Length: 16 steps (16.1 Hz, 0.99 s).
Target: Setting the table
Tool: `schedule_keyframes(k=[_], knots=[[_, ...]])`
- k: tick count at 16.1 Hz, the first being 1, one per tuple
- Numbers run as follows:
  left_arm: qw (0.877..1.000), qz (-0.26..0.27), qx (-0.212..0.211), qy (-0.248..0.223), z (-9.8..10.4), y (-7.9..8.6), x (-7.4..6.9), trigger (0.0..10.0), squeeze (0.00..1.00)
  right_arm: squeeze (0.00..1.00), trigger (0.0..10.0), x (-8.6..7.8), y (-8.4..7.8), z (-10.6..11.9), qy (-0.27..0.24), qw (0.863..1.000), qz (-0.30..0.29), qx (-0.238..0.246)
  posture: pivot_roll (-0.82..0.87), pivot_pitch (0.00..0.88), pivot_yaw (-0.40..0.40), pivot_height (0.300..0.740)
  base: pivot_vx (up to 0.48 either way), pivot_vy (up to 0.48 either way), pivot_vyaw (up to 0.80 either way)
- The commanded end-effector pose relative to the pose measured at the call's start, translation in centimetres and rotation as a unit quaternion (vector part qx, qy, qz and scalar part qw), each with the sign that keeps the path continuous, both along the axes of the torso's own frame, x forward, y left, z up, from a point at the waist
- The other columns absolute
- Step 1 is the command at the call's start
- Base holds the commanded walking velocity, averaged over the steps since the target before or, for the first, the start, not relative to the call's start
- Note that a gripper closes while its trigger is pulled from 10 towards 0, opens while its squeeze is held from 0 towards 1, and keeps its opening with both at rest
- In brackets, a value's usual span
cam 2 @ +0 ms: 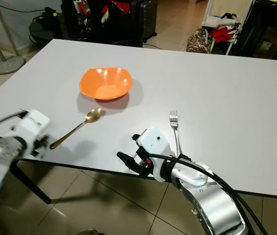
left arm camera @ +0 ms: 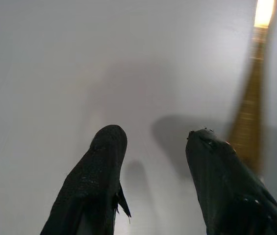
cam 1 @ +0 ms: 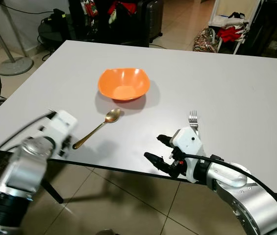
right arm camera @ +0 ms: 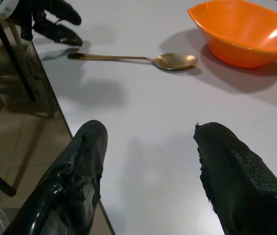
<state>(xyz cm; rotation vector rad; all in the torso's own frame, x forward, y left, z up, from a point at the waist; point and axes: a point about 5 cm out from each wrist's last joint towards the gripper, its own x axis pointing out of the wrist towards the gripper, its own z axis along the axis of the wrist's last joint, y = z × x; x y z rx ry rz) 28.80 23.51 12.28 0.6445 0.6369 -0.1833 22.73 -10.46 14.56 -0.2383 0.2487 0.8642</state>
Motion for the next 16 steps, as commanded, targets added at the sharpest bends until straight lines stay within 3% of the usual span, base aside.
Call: schedule_keyframes(k=[1,6,9,13,14,16], knots=[[1.0,-0.026,-0.01,0.011,-0.3,-0.8,-0.3,10.0,0.0,0.0,10.0,-0.4,0.2,0.2,-0.007,1.0,0.011,0.0,-0.01,0.0,0.047,0.74,0.0,0.0,0.0],[0.993,-0.09,-0.054,0.058,-1.1,-3.4,-1.9,10.0,0.0,0.0,10.0,-0.5,0.1,0.1,-0.007,1.0,0.01,-0.005,0.0,0.0,0.046,0.74,0.0,0.0,0.0],[0.992,-0.09,-0.06,0.062,-1.2,-3.9,-2.2,10.0,0.0,0.0,10.0,-0.5,0.1,0.1,-0.007,1.0,0.012,-0.006,0.0,0.0,0.046,0.74,0.0,0.0,0.0],[0.996,-0.068,-0.049,0.039,-0.5,-2.8,-1.6,10.0,0.0,0.0,10.0,-0.4,0.0,0.1,-0.008,1.0,0.011,-0.008,0.0,0.009,0.042,0.74,0.0,0.0,0.0],[0.996,-0.056,-0.07,0.003,1.1,-2.2,-1.1,10.0,0.0,0.0,10.0,-0.3,-0.2,0.4,-0.012,1.0,0.004,-0.004,0.0,0.012,0.036,0.74,0.0,0.0,0.0],[0.992,-0.053,-0.115,-0.021,2.5,-2.0,-1.1,10.0,0.0,0.0,10.0,0.0,-0.6,0.7,-0.025,0.999,-0.026,0.013,0.0,0.011,0.03,0.74,0.0,0.0,0.0]])
